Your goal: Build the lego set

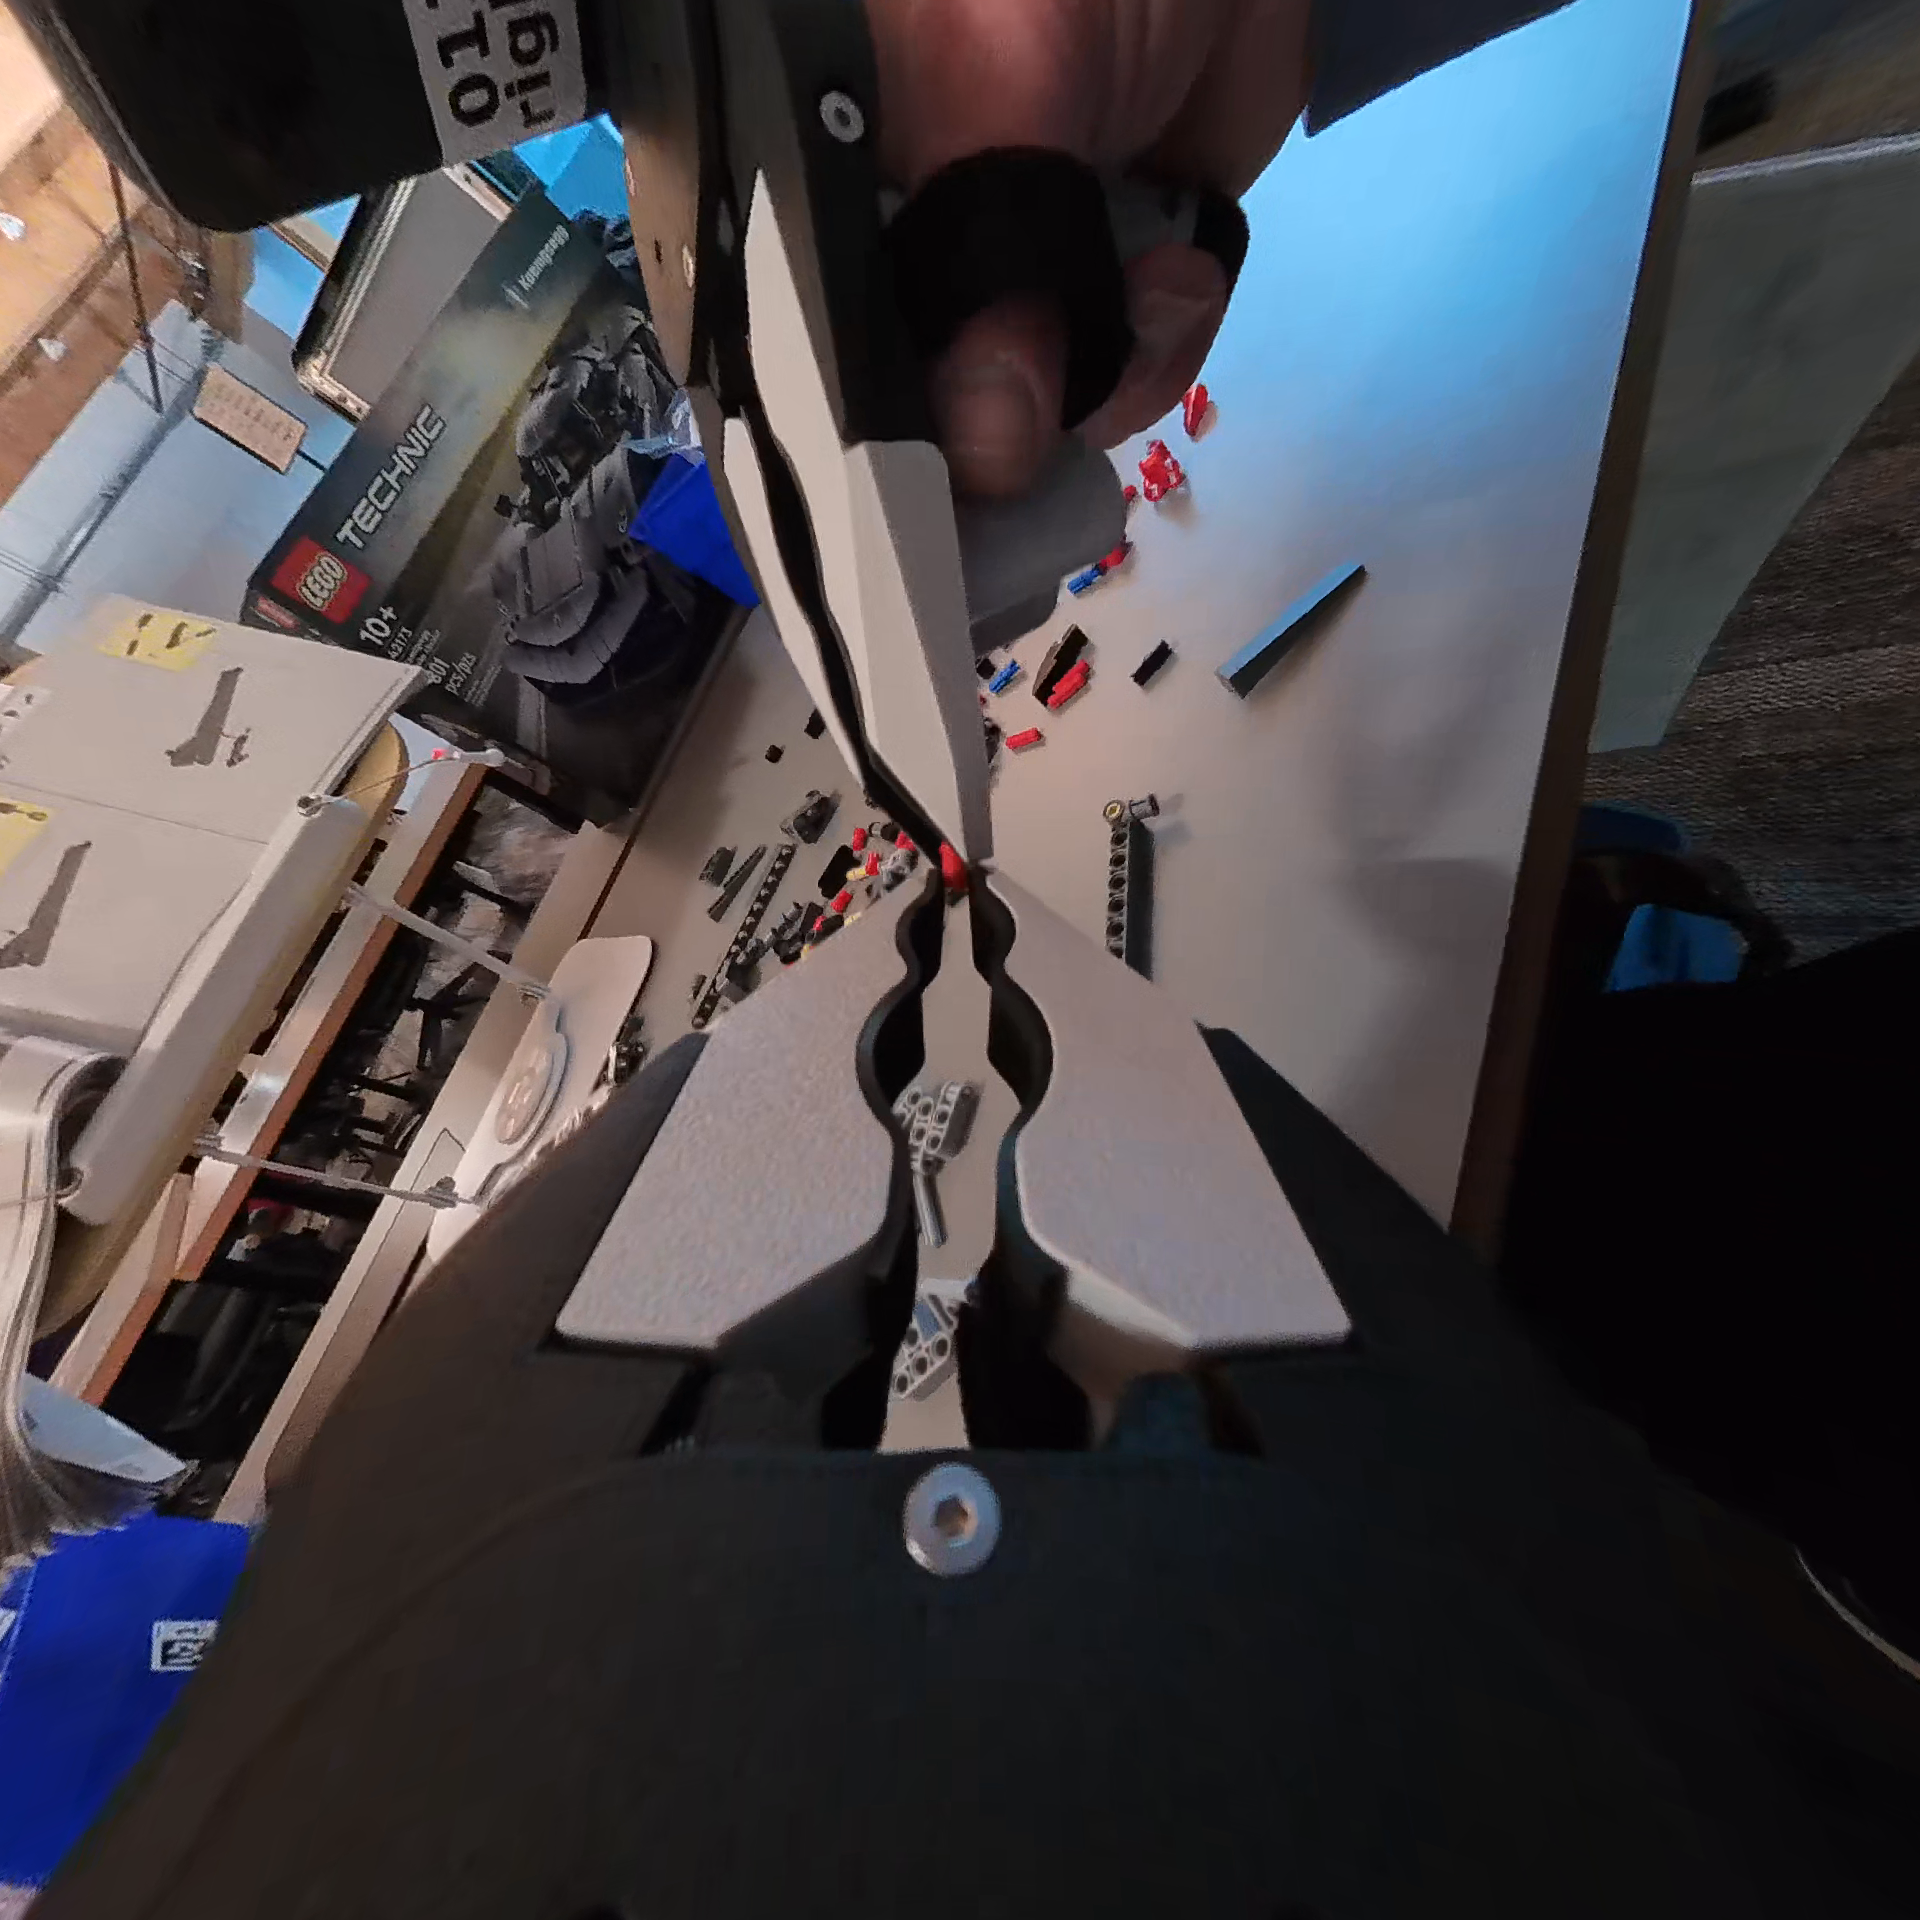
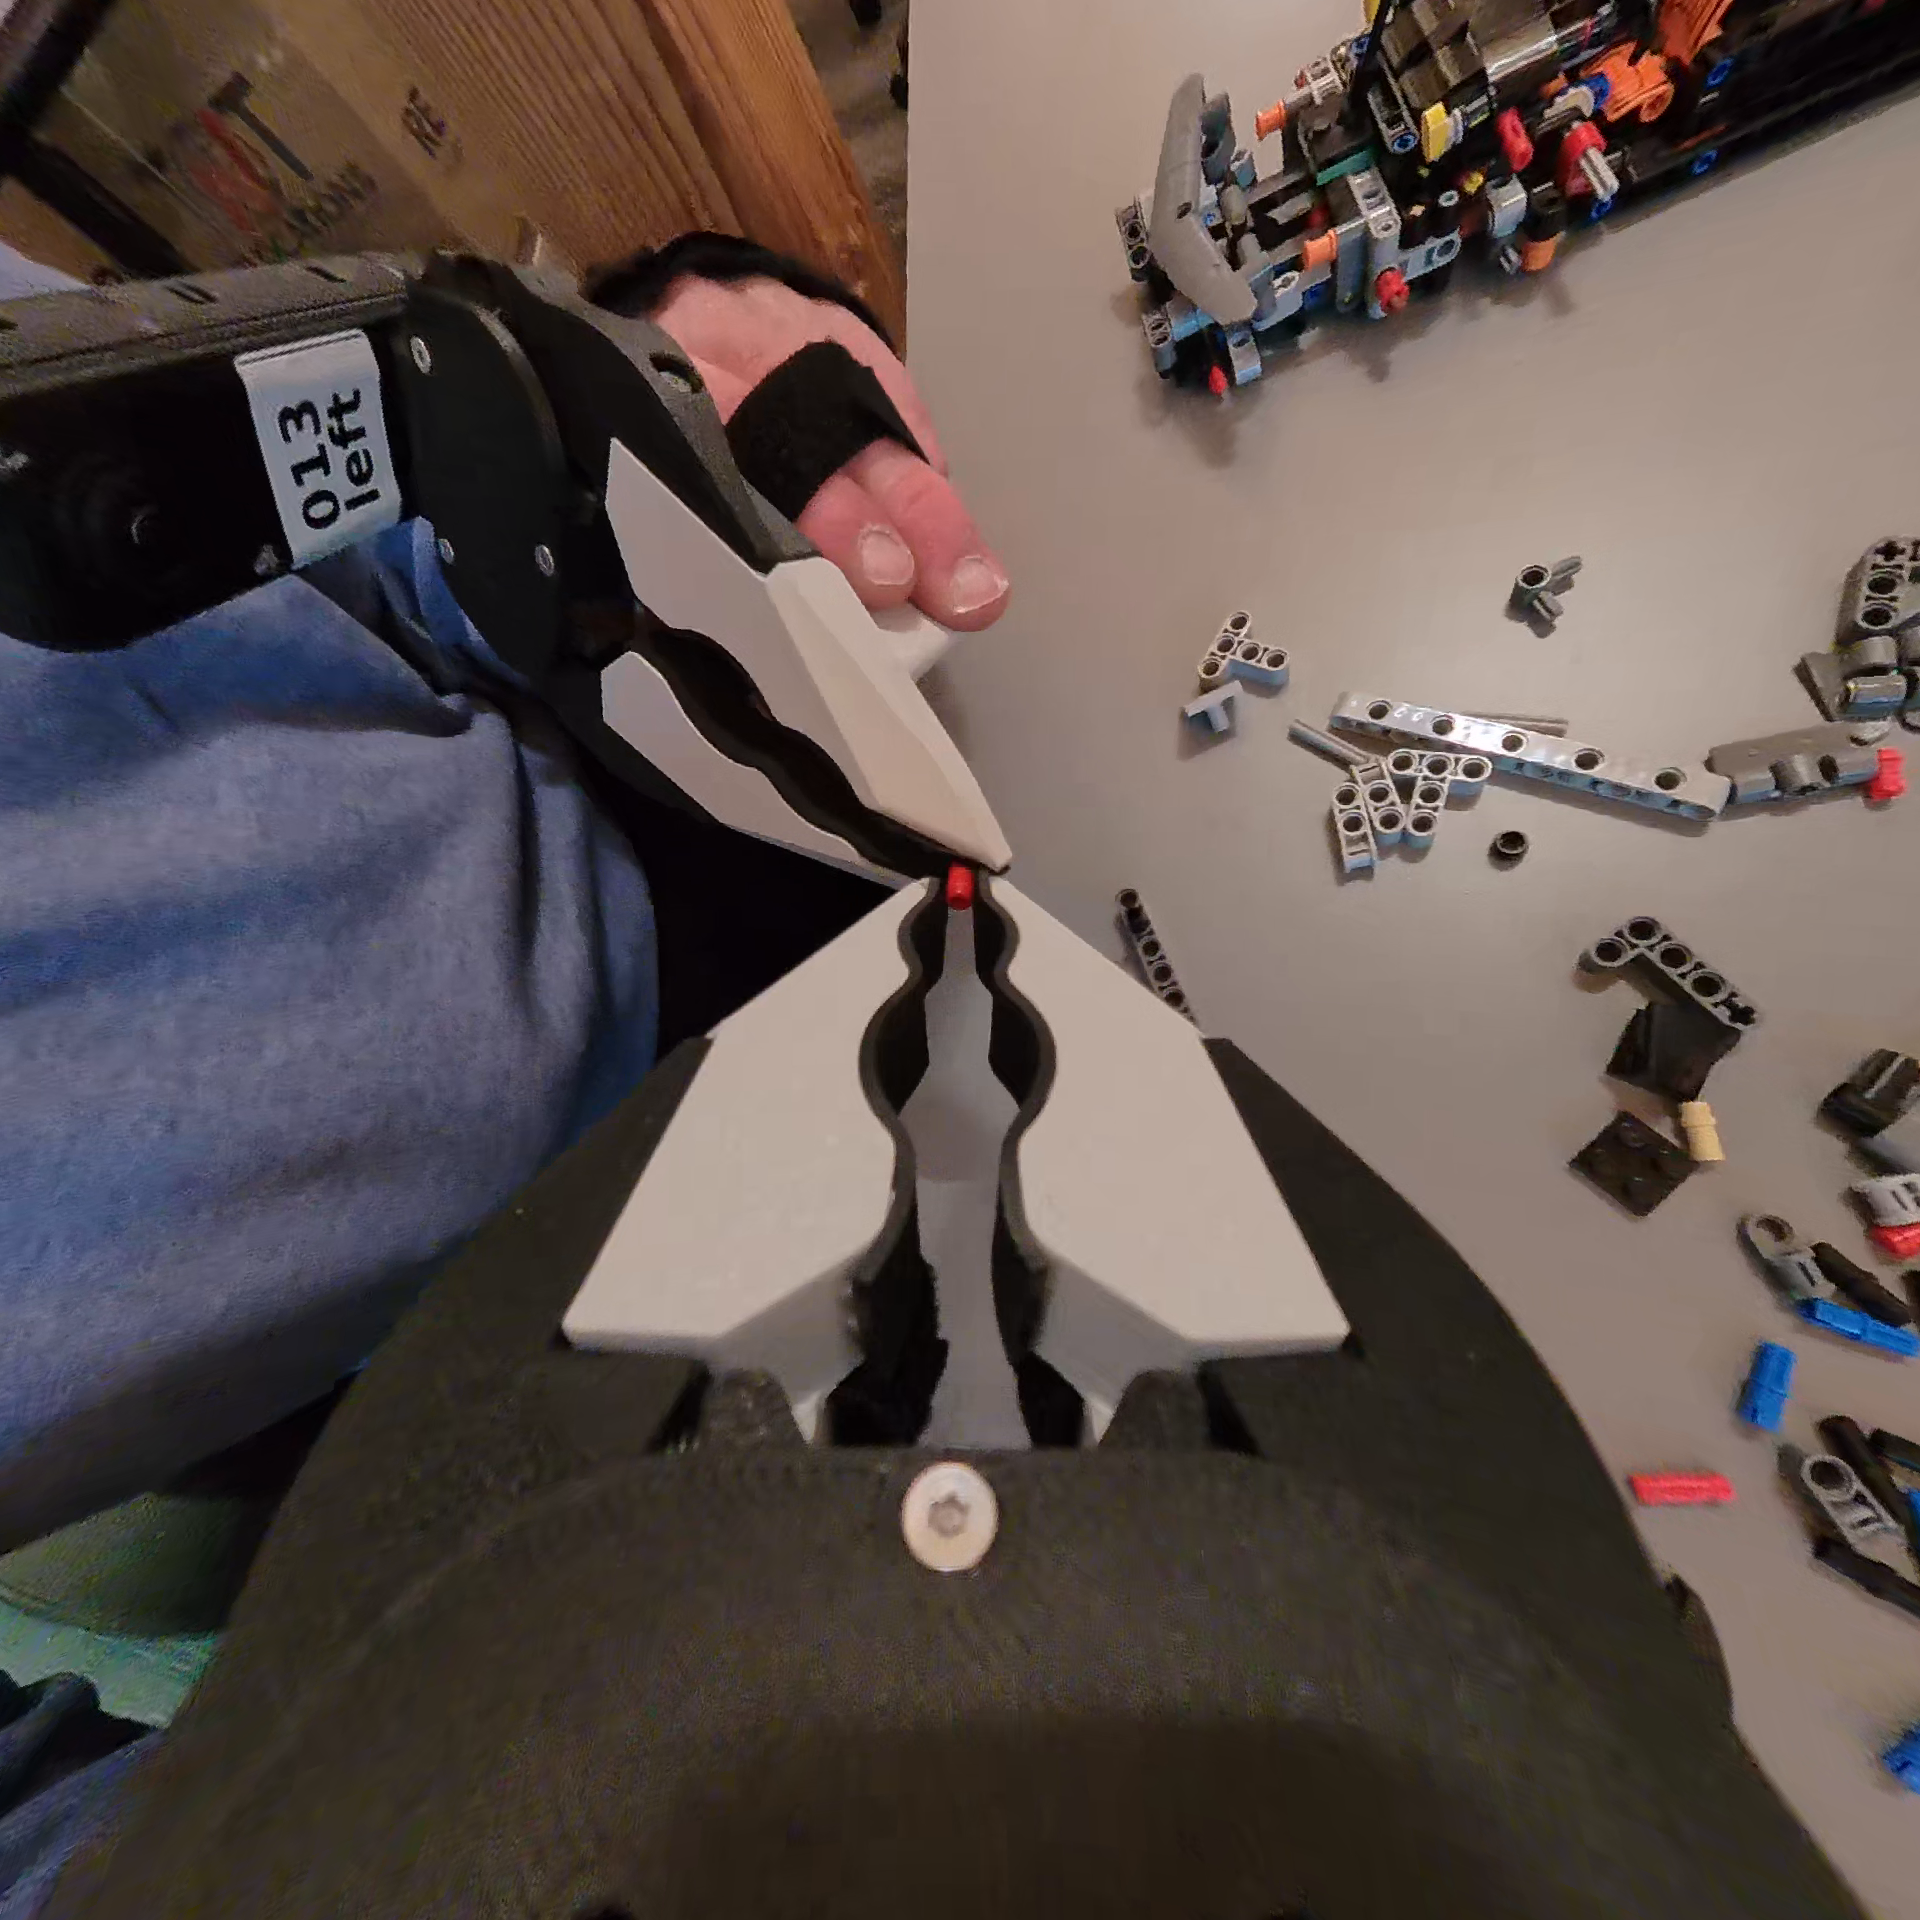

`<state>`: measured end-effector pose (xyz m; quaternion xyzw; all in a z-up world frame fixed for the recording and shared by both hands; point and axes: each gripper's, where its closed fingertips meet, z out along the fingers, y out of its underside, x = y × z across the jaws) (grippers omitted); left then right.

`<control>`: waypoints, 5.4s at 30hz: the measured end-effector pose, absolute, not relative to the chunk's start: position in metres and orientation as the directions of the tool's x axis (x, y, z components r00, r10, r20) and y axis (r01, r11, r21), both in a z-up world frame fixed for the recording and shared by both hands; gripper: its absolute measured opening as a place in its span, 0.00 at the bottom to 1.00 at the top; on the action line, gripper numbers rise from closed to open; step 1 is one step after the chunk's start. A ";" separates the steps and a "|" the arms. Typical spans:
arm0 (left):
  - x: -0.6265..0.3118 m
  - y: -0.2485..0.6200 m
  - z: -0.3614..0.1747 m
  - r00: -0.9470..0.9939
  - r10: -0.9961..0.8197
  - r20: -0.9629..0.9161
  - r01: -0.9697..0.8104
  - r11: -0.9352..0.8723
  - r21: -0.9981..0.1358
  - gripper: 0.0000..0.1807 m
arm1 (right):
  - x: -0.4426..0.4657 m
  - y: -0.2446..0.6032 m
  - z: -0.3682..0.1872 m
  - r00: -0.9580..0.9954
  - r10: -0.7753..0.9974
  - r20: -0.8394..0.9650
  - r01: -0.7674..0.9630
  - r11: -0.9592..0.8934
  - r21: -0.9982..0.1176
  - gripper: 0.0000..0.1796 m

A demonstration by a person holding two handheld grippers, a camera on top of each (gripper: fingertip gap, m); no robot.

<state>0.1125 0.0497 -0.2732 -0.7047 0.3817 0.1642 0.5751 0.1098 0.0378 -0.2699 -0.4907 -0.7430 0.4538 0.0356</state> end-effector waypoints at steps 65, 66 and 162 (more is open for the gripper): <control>0.091 0.051 -0.245 0.832 -0.191 -0.520 -0.534 -0.024 -0.845 0.04 | 0.087 0.047 -0.240 -0.409 0.849 -0.335 0.594 -0.031 -0.804 0.01; 0.090 0.050 -0.247 0.838 -0.207 -0.504 -0.521 -0.037 -0.853 0.06 | 0.088 0.049 -0.242 -0.406 0.855 -0.322 0.598 -0.018 -0.802 0.01; 0.091 0.055 -0.362 0.833 -0.538 -0.130 -0.457 -0.536 -0.709 0.03 | 0.092 0.065 -0.352 -0.441 0.894 -0.071 0.833 0.379 -0.402 0.00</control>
